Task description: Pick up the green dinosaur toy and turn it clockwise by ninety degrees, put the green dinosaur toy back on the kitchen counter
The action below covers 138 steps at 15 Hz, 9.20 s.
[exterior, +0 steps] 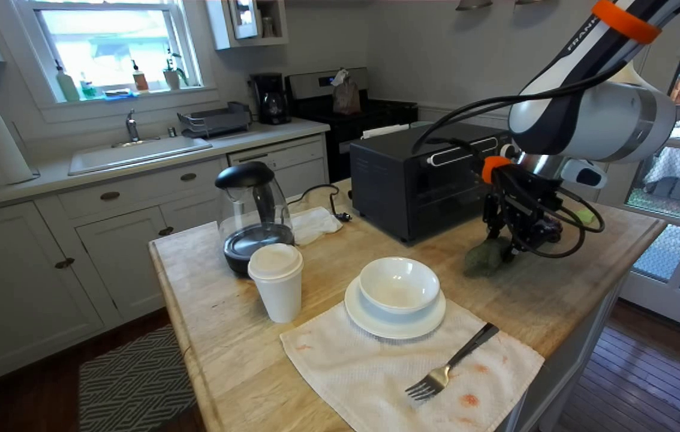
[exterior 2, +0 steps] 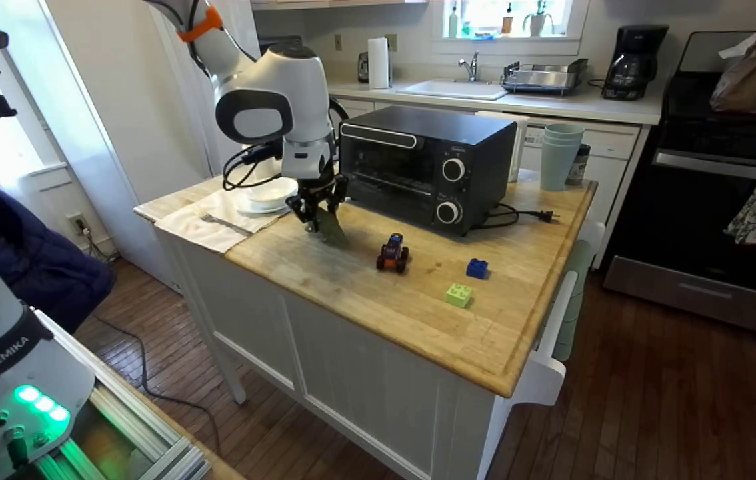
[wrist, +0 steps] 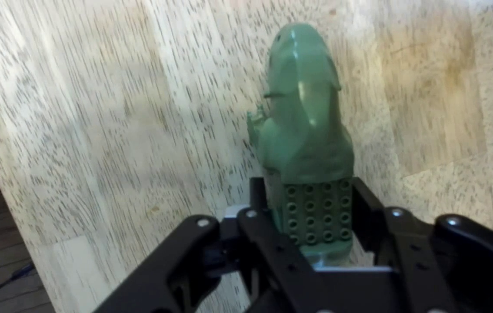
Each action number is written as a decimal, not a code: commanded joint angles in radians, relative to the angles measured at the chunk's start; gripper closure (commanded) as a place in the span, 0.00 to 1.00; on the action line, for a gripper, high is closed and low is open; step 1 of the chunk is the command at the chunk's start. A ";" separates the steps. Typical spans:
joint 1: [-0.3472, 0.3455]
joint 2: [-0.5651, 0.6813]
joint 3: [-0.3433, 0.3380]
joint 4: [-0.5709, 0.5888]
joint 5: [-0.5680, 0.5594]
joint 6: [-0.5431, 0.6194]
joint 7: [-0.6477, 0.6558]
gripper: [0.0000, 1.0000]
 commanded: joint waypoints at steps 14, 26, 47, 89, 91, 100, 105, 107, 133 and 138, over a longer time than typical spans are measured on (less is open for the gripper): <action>0.066 -0.045 -0.088 -0.033 -0.242 -0.166 0.648 0.77; 0.065 -0.082 -0.077 -0.075 -0.288 -0.040 0.701 0.00; 0.003 -0.280 -0.013 -0.121 -0.418 -0.337 -0.321 0.00; -0.038 -0.240 -0.014 -0.097 -0.689 -0.325 -1.501 0.00; -0.045 -0.230 -0.016 -0.094 -0.704 -0.309 -1.602 0.00; -0.057 -0.135 0.009 -0.065 -0.642 -0.136 -1.840 0.00; -0.067 -0.107 0.071 -0.050 -0.534 -0.147 -1.946 0.00; -0.069 -0.088 0.082 -0.038 -0.518 -0.146 -1.970 0.00; -0.084 -0.032 0.079 0.036 -0.512 -0.218 -1.738 0.75; -0.082 -0.029 0.067 0.057 -0.466 -0.234 -1.523 0.75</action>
